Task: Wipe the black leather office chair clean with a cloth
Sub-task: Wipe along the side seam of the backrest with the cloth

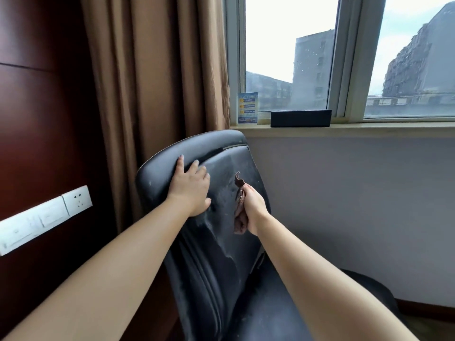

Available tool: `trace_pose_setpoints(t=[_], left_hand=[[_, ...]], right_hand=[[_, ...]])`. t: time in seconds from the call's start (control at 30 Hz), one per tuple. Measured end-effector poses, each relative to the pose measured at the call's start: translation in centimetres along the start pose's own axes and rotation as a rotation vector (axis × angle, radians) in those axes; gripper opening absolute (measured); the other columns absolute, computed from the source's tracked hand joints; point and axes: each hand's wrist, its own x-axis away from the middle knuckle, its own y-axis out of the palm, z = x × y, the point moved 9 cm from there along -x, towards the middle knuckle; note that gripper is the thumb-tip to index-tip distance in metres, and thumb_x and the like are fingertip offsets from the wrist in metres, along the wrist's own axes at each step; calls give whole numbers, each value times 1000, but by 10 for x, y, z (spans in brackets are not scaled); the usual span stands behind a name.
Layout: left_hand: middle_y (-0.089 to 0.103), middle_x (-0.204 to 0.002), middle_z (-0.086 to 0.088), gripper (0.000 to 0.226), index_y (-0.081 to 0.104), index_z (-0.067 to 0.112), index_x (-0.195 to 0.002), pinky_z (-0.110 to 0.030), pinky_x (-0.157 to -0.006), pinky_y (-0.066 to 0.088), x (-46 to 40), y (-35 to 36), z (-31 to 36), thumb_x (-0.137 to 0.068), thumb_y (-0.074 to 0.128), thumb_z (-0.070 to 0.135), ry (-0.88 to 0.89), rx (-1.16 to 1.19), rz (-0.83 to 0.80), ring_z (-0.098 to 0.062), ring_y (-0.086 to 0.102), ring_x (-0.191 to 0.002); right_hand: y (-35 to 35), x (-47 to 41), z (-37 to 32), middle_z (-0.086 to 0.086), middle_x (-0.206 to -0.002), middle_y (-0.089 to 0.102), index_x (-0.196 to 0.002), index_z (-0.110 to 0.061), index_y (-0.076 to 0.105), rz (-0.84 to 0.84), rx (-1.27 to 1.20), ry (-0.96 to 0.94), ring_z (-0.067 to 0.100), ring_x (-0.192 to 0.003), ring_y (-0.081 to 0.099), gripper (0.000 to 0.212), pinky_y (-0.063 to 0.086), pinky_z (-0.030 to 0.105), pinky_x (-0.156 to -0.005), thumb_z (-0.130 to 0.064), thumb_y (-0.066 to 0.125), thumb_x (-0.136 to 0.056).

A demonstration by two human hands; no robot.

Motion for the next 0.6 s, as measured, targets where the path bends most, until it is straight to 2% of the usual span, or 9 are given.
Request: trace_pose_setpoints(t=[0.07, 0.2, 0.3, 0.37, 0.43, 0.5, 0.6], left_hand=[[15, -158, -8, 67, 26, 12, -149, -60, -113, -3, 22, 3, 9, -96, 38, 50, -1, 18, -4, -26, 5, -147], [16, -158, -8, 61, 30, 14, -148, -61, -113, -1, 62, 5, 17, -97, 38, 47, -59, 42, 58, -26, 5, -147], [8, -160, -9, 64, 24, 17, -151, -62, -112, -3, 88, 13, 24, -98, 32, 53, -109, 36, 95, -27, -2, -148], [-1, -161, -9, 74, 15, 19, -153, -63, -111, -7, 103, 24, 32, -95, 30, 62, -145, 38, 70, -29, -11, -147], [-13, -160, -11, 91, 3, 19, -154, -63, -109, -11, 113, 38, 41, -87, 30, 75, -175, 46, 14, -31, -21, -145], [-21, -158, -13, 105, -6, 19, -153, -62, -108, -16, 118, 48, 49, -79, 33, 82, -173, 46, -36, -34, -28, -142], [-29, -154, -16, 114, -13, 20, -152, -63, -106, -19, 119, 54, 52, -74, 38, 85, -162, 42, -73, -37, -33, -138]], right_hand=[[-3, 19, 0, 0, -86, 65, -105, -20, 65, 0, -28, 14, 15, -75, 61, 21, 51, 28, -71, -30, 48, -97], [-15, 49, 13, 6, -104, 70, -110, -18, 67, 12, -62, 36, 24, -98, 66, 27, 50, 42, -94, -31, 47, -95], [-25, 71, 28, 8, -100, 71, -106, -15, 68, 18, -79, 62, 27, -94, 67, 27, 51, 45, -93, -30, 50, -93], [-31, 84, 37, 7, -94, 69, -100, -18, 68, 24, -60, 64, 26, -88, 65, 23, 52, 43, -89, -30, 49, -94], [-36, 93, 45, 6, -98, 67, -99, -23, 66, 29, -15, 50, 26, -93, 62, 21, 51, 43, -92, -30, 47, -95], [-40, 100, 56, 6, -109, 65, -110, -24, 64, 41, 27, 59, 25, -102, 60, 25, 47, 43, -97, -32, 45, -95], [-46, 102, 68, 5, -120, 61, -120, -24, 60, 49, 39, 74, 25, -112, 55, 29, 42, 42, -103, -30, 43, -97]])
